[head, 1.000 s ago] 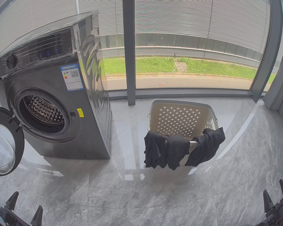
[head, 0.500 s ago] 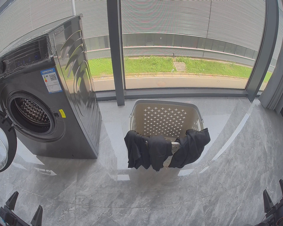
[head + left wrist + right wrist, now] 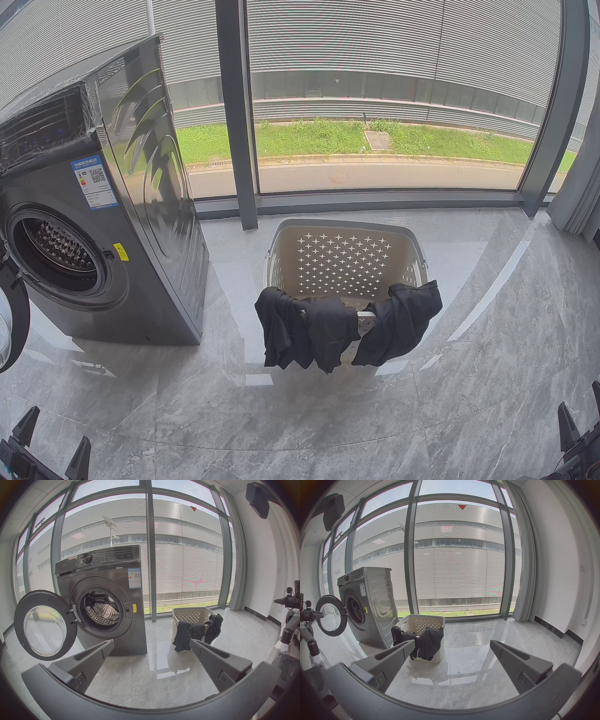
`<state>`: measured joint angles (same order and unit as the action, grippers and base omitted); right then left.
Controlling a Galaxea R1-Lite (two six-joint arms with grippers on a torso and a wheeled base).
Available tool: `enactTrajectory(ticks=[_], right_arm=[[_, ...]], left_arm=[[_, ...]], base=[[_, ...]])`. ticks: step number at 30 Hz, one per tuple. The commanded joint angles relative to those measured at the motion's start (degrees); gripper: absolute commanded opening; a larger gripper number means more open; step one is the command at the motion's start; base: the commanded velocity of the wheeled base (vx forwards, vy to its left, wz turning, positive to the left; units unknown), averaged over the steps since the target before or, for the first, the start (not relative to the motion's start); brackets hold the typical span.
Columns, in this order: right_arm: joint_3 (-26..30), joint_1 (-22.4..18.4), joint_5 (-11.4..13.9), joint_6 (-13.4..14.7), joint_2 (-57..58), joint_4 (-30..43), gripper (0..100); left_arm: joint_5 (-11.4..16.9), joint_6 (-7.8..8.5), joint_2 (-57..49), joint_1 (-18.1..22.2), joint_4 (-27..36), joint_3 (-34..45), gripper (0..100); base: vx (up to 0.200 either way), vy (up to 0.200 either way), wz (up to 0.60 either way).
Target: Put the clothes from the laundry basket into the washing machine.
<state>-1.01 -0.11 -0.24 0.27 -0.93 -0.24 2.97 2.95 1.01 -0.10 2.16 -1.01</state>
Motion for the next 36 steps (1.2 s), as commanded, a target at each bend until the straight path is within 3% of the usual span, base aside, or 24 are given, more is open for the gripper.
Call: enactTrajectory(ticks=[1,10,22,36], right_arm=[[1.01,0.02,-0.02,0.00,0.93,-0.02,100],[1.01,0.02,-0.02,0.00,0.93,-0.02,100],[1.01,0.02,-0.02,0.00,0.93,-0.02,100],[1.01,0.02,-0.02,0.00,0.93,-0.02,100]], left_arm=[[0.01,0.13,-1.01,0.01,0.04,1.01,100],[-0.07,0.04,-1.01,0.10,0.04,1.01,100],[-0.07,0.04,-1.01,0.01,0.04,1.01,100],[-0.07,0.04,-1.01,0.01,0.04,1.01,100]], base=[[0.200,0.000,0.00],[0.000,0.000,0.00],[0.000,-0.200,0.00],[0.000,0.000,0.00]])
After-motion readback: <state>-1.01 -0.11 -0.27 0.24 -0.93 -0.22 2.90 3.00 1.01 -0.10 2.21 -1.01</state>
